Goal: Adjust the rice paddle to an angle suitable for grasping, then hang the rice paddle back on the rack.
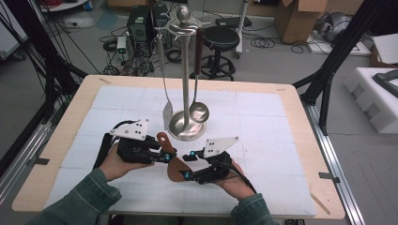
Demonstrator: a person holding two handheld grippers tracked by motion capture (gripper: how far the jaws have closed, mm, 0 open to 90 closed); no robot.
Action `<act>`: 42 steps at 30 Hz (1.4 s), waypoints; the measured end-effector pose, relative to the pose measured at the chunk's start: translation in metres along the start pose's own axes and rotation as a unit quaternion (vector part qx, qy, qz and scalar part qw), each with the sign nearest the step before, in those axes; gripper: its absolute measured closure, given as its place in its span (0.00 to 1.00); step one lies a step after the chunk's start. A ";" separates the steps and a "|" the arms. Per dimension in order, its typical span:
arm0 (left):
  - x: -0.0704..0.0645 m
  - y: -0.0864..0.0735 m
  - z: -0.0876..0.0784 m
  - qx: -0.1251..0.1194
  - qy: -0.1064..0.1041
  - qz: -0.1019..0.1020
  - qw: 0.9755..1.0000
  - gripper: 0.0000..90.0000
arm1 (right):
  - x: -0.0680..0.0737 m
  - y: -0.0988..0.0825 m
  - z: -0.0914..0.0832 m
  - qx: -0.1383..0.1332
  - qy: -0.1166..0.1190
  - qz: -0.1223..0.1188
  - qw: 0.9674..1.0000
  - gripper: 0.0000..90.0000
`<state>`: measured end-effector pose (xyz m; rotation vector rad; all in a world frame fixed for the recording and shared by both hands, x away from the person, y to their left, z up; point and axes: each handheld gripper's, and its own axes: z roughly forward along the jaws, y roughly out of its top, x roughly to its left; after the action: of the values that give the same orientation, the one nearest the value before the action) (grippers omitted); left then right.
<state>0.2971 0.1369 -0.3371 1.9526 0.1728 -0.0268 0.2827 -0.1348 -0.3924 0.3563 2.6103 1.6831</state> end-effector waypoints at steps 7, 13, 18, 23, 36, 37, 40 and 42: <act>0.005 0.001 -0.004 0.004 0.013 -0.003 1.000 0.91 | -0.007 -0.015 -0.023 -0.007 -0.040 0.038 0.998 0.41; 0.009 0.010 -0.009 0.005 0.024 0.000 1.000 0.91 | -0.013 -0.031 -0.043 -0.003 -0.071 0.060 0.996 0.36; 0.014 0.015 -0.015 0.004 0.033 -0.003 0.999 0.91 | -0.013 -0.044 -0.058 -0.002 -0.089 0.071 0.993 0.35; 0.017 0.025 -0.022 0.008 0.043 0.004 0.999 0.91 | -0.012 -0.058 -0.079 -0.005 -0.110 0.077 0.991 0.34; 0.032 0.050 -0.036 0.011 0.054 0.004 0.998 0.91 | -0.015 -0.080 -0.115 -0.023 -0.154 0.101 0.983 0.33; 0.033 0.052 -0.037 0.012 0.056 0.005 0.998 0.91 | -0.015 -0.080 -0.116 -0.025 -0.157 0.101 0.982 0.33; 0.035 0.060 -0.038 0.016 0.057 0.008 0.998 0.91 | -0.015 -0.082 -0.119 -0.026 -0.158 0.102 0.982 0.32; 0.037 0.066 -0.039 0.017 0.057 0.010 0.998 0.91 | -0.015 -0.083 -0.119 -0.029 -0.157 0.104 0.982 0.32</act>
<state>0.3397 0.1527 -0.2656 1.9908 0.2298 0.0962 0.2664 -0.2773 -0.4188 0.8441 2.3570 1.5973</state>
